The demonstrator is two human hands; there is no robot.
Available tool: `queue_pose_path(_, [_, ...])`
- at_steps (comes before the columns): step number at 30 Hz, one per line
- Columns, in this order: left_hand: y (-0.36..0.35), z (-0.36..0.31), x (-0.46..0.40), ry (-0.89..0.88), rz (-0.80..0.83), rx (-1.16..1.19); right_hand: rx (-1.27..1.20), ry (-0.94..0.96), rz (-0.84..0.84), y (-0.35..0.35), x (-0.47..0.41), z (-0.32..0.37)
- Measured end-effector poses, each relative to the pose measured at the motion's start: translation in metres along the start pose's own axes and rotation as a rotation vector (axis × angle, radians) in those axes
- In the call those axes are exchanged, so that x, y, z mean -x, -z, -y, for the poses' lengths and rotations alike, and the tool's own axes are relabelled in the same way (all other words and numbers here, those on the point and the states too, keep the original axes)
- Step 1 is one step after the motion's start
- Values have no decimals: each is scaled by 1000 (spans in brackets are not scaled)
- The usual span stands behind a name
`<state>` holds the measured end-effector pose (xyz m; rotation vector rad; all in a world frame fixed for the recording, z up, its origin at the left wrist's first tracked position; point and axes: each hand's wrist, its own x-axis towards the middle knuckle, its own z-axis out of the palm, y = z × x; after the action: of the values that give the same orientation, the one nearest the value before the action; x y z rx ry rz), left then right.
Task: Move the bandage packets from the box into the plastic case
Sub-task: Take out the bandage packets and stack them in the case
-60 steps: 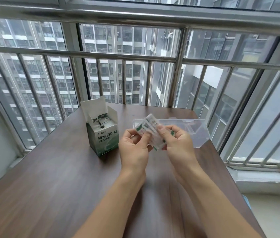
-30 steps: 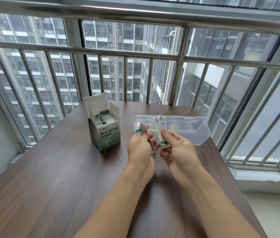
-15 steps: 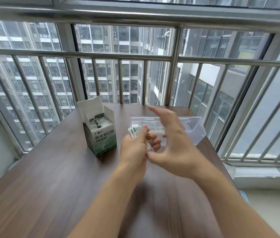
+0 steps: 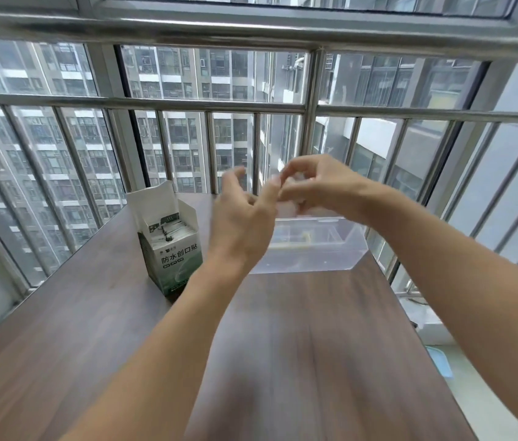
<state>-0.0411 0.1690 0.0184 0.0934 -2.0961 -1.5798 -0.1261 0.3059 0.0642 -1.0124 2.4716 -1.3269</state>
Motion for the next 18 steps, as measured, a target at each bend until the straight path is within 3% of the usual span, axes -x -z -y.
queue_pose_path(2, [7, 16, -5, -298, -57, -534, 8, -218, -19, 15, -12, -12])
queue_pose_path(4, [8, 32, -9, -332, 133, -964, 269, -401, 48, 22, -18, -26])
queue_pose_path(5, [7, 37, -7, -310, 216, -1030, 434, -453, 105, 23, -18, -31])
queue_pose_path(7, [5, 45, 5, -343, 253, -945, 621, -523, 202, 20, -14, -31])
queue_pose_path(10, [4, 56, 22, -410, 194, -775, 565, -652, 349, 9, -3, -19])
queue_pose_path(12, [7, 60, 25, -427, 212, -892, 501, -711, 407, 0, 8, -20])
queue_pose_path(14, [9, 63, 27, -492, 249, -998, 475, -732, 379, -9, 21, -25])
queue_pose_path(18, [9, 71, 46, -584, 236, -936, 579, -695, 270, -22, 46, -29])
